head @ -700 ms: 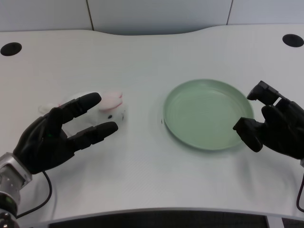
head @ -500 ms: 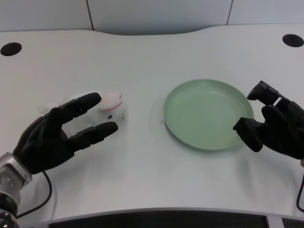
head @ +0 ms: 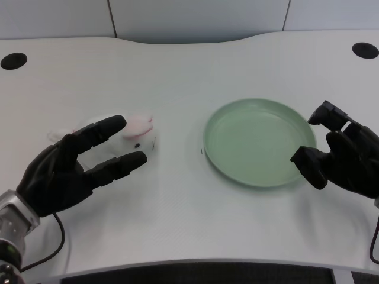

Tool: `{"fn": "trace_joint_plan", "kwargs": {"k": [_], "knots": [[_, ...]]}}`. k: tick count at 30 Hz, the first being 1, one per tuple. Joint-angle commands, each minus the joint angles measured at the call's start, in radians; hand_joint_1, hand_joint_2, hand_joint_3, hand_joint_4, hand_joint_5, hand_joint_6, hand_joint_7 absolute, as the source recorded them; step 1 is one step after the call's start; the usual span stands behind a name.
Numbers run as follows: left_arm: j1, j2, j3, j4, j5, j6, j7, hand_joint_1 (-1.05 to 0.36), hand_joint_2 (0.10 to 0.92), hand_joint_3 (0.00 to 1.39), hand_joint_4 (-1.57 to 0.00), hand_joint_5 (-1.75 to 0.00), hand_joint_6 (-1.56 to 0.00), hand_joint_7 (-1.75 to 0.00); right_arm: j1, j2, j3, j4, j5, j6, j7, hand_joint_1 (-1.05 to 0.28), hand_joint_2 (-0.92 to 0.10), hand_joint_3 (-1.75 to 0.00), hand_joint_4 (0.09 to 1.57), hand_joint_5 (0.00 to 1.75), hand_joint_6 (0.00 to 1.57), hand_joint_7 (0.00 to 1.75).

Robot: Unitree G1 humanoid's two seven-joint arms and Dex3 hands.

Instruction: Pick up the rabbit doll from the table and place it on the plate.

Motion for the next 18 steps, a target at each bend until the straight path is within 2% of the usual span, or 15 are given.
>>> {"fn": "trace_joint_plan", "kwargs": {"k": [1,5,7,10,14,18], "knots": [[-0.004,0.018,-0.002,0.008,0.008,-0.011,-0.011,-0.84,0.921,0.46,-0.77,-0.01,-0.66,-0.01,0.005,-0.012,0.001,-0.001,0.003,-0.015,-0.002,-0.55,-0.92,-0.11,1.05,1.75,0.79,1.75],[-0.003,0.018,-0.002,0.005,0.007,-0.018,-0.010,-0.84,0.921,0.45,-0.78,-0.01,-0.66,-0.01,0.005,-0.011,0.000,-0.001,0.005,-0.008,-0.003,-0.54,-0.92,-0.11,1.04,1.75,0.79,1.75],[0.007,0.014,0.000,-0.028,0.008,-0.083,0.019,-0.82,0.921,0.42,-0.75,-0.01,-0.64,0.00,0.003,-0.016,-0.001,0.001,0.008,0.006,-0.003,-0.54,-0.91,-0.11,1.04,1.75,0.79,1.75],[0.020,0.007,-0.003,-0.093,0.006,-0.157,0.051,-0.79,0.921,0.38,-0.70,0.00,-0.61,0.00,0.002,-0.017,-0.002,0.000,0.008,0.006,-0.001,-0.54,-0.92,-0.11,1.04,1.75,0.79,1.75],[0.029,0.003,-0.010,-0.116,0.003,-0.172,0.063,-0.79,0.921,0.37,-0.70,0.00,-0.60,0.00,0.002,-0.017,-0.002,-0.001,0.007,0.005,-0.002,-0.54,-0.92,-0.11,1.04,1.75,0.79,1.75],[0.047,-0.003,-0.033,-0.348,0.004,-0.388,0.067,-0.75,0.921,0.26,-0.74,-0.02,-0.61,0.00,0.003,-0.016,0.000,-0.002,0.006,0.008,-0.002,-0.55,-0.92,-0.11,1.03,1.75,0.78,1.75]]}}
